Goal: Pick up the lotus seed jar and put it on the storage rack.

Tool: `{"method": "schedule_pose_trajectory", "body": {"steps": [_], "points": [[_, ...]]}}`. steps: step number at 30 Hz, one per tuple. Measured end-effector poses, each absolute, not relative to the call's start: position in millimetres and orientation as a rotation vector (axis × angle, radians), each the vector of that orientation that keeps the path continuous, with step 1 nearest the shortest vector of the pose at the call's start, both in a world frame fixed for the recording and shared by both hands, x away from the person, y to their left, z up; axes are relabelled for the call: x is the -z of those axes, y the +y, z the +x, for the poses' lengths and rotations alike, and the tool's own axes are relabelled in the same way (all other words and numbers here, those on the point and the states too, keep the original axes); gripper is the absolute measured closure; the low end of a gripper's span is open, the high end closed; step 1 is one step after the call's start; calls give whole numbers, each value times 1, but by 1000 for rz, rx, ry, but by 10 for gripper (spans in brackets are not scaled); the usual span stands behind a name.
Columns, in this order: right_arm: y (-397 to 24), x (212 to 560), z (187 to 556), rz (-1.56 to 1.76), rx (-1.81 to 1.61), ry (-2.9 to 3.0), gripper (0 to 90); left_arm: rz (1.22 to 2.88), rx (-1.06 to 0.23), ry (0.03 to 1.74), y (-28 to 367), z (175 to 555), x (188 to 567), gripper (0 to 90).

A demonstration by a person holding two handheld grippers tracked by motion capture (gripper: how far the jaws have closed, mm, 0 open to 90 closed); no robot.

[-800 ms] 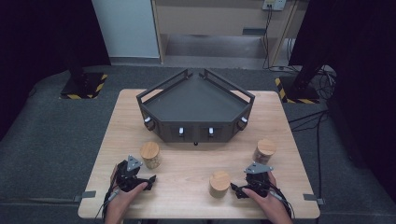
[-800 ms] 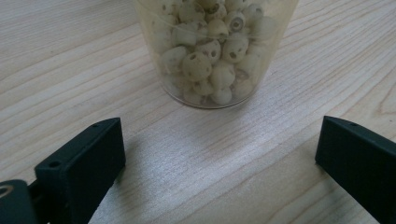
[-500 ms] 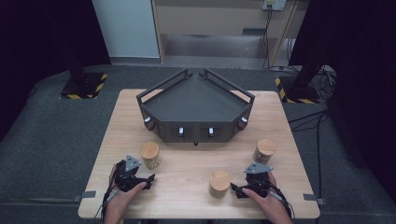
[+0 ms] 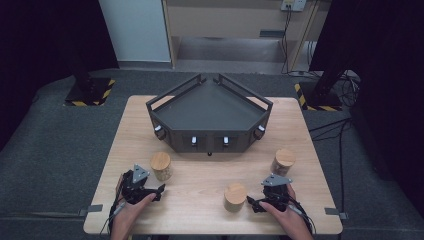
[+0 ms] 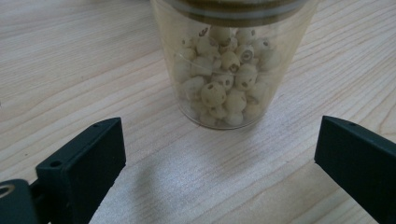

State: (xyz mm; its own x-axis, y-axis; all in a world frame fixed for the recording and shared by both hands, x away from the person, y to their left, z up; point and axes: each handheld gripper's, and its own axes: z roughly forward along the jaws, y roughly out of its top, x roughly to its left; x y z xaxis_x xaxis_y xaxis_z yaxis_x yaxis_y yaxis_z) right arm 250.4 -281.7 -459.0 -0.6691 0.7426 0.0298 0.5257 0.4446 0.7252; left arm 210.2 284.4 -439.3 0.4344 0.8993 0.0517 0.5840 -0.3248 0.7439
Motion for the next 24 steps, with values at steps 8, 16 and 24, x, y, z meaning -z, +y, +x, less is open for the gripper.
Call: {"method": "schedule_pose_trajectory", "body": {"steps": [8,16,24], "points": [[-281,459,250,1093,-1052,2404,2,2000,-641,1223,286,211,441,9],[-280,459,249,1099,-1050,2401,2,1981,-665,1181,284,210,441,9],[-280,459,249,1101,-1050,2400,2,1978,-648,1189,285,213,441,13]]}}
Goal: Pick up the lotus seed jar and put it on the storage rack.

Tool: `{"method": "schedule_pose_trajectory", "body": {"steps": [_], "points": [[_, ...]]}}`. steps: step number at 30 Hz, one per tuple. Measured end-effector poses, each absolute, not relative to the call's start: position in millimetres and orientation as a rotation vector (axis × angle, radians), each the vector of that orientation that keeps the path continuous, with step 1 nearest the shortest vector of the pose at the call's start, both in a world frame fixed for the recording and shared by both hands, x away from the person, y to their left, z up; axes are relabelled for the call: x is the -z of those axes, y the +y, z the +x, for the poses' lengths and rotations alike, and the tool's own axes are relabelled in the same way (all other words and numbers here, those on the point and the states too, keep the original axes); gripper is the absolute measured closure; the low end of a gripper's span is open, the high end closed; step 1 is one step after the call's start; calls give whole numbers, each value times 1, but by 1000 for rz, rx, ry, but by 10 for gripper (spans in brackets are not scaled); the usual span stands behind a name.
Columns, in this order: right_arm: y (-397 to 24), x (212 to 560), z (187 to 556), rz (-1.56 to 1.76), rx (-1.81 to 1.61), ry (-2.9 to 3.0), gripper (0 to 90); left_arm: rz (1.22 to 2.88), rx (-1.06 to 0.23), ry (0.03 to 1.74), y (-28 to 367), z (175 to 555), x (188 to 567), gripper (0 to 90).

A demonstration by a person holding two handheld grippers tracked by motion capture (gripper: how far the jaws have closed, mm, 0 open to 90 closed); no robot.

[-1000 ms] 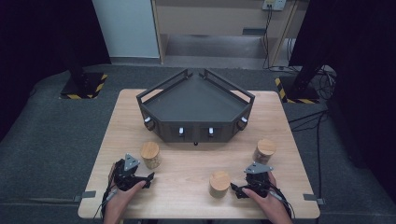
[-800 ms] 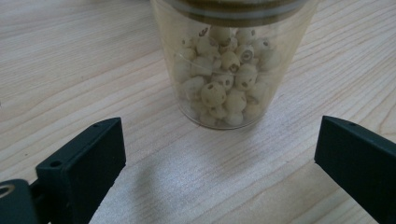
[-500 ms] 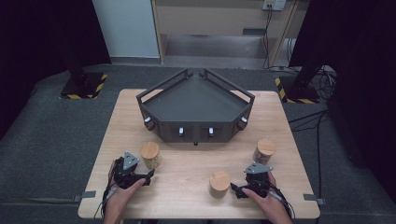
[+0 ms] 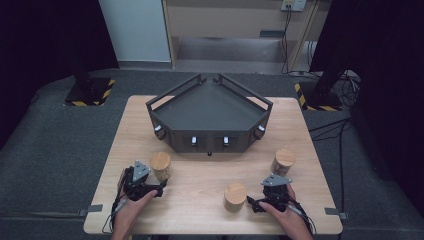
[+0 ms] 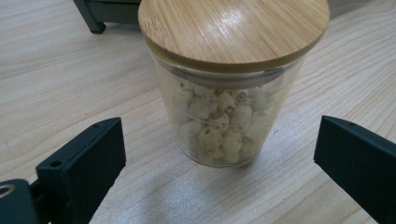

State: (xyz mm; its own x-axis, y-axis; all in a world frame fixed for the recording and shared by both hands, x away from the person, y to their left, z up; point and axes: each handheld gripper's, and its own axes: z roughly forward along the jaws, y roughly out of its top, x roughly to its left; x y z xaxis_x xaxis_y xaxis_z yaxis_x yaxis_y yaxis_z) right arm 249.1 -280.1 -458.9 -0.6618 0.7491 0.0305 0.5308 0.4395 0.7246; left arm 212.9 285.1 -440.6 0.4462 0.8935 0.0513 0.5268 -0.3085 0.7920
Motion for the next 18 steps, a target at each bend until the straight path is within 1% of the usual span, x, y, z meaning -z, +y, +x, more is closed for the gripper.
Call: {"method": "schedule_pose_trajectory", "body": {"steps": [18], "points": [[-280,459,249,1105,-1050,2398,3,1972,-613,1181,285,235,439,19]]}}
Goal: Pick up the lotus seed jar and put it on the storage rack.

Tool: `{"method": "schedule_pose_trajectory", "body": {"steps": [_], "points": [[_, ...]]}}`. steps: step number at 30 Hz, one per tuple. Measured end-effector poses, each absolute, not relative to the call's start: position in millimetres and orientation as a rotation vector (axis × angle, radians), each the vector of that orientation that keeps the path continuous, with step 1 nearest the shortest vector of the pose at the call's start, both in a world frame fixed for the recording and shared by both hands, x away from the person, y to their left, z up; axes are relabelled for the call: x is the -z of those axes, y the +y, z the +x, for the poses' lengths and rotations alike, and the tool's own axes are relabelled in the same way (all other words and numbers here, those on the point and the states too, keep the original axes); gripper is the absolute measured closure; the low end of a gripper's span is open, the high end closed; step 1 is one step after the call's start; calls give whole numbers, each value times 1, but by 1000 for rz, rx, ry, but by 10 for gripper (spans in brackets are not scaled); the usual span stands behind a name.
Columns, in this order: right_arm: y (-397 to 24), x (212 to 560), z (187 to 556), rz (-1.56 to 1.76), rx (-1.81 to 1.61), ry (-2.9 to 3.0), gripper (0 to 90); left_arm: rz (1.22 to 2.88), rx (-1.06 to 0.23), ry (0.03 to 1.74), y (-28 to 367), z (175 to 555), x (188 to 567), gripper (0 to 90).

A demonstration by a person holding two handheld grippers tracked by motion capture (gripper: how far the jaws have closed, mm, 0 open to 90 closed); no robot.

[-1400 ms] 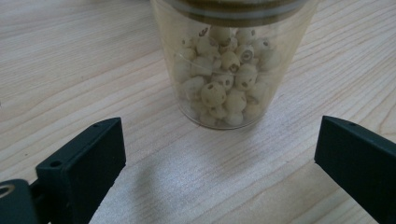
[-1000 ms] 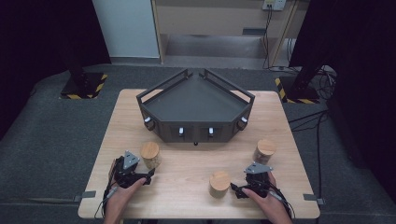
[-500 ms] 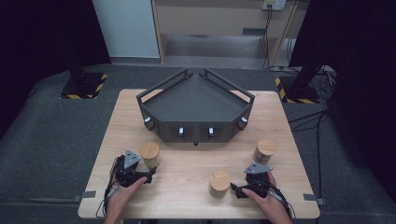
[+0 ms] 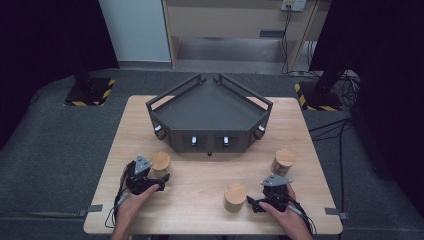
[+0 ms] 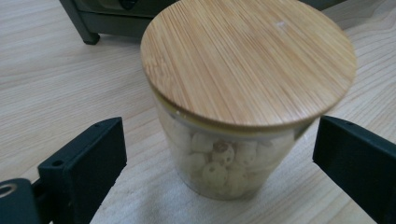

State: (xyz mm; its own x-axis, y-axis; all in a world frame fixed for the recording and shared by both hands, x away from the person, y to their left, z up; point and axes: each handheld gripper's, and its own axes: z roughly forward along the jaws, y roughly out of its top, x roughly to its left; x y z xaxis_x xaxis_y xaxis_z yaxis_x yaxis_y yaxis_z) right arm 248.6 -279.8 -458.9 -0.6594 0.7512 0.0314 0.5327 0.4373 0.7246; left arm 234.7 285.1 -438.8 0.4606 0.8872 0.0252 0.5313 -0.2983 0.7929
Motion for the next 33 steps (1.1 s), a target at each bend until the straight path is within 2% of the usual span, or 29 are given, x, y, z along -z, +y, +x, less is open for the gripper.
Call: {"method": "schedule_pose_trajectory", "body": {"steps": [19,26,30,33], "points": [[-279,459,248,1109,-1048,2395,3,1975,-634,1157,276,252,445,49],[-279,459,248,1109,-1048,2394,3,1951,-615,1151,282,252,448,131],[-279,459,248,1111,-1047,2393,3,1968,-619,1102,282,250,448,233],[-279,459,248,1112,-1047,2393,3,1968,-621,1098,283,250,448,243]]}}
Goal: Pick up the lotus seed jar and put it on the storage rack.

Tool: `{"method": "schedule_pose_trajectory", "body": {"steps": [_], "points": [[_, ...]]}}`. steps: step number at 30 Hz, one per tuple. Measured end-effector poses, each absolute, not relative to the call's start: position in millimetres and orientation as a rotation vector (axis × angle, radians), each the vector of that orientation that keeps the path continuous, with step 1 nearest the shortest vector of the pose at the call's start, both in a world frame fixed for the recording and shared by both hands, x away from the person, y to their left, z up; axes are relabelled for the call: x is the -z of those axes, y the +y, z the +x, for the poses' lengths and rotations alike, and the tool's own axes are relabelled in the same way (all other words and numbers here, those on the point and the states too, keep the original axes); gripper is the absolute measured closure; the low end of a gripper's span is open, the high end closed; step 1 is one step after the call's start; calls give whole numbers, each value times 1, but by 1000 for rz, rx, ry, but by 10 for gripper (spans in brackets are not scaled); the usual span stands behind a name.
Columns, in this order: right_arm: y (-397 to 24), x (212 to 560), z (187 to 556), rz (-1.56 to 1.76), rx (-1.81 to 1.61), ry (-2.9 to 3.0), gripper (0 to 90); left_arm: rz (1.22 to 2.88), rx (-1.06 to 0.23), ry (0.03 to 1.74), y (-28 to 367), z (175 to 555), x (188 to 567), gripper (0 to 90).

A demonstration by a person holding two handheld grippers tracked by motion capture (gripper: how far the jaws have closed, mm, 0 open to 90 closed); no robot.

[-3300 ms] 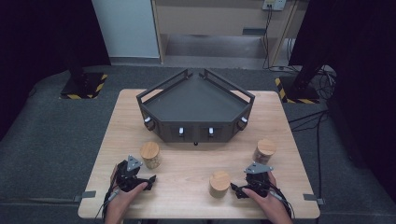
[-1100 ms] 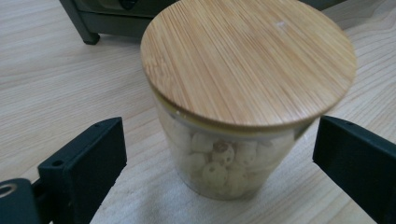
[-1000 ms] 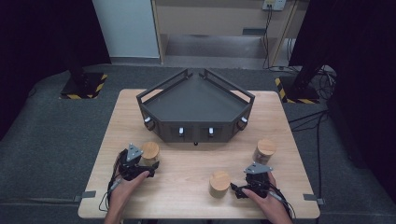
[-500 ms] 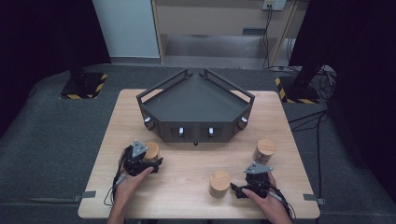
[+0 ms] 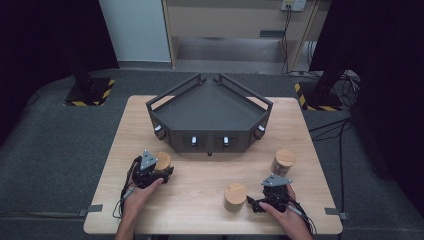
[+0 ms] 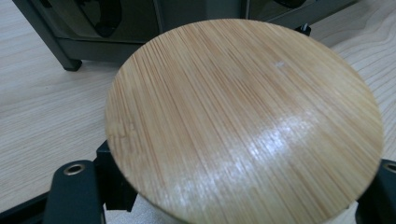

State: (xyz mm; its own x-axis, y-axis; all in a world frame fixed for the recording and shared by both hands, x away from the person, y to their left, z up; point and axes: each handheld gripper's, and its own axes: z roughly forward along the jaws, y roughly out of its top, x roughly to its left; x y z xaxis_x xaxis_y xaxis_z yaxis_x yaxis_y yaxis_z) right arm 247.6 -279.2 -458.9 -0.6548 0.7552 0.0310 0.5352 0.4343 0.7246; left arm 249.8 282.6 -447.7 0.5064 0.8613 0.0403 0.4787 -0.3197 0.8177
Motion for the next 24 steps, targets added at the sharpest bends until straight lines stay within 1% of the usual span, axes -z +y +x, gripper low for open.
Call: {"method": "schedule_pose_trajectory", "body": {"steps": [7,12,20,24], "points": [[-279,459,247,1113,-1047,2392,3,1949,-636,1045,284,244,440,246],[-279,459,247,1114,-1046,2391,3,1980,-638,999,283,242,434,246],[-279,459,247,1115,-1046,2391,3,1993,-612,956,286,242,428,246],[-279,459,247,1115,-1046,2391,3,1995,-580,925,289,243,428,246]]}}
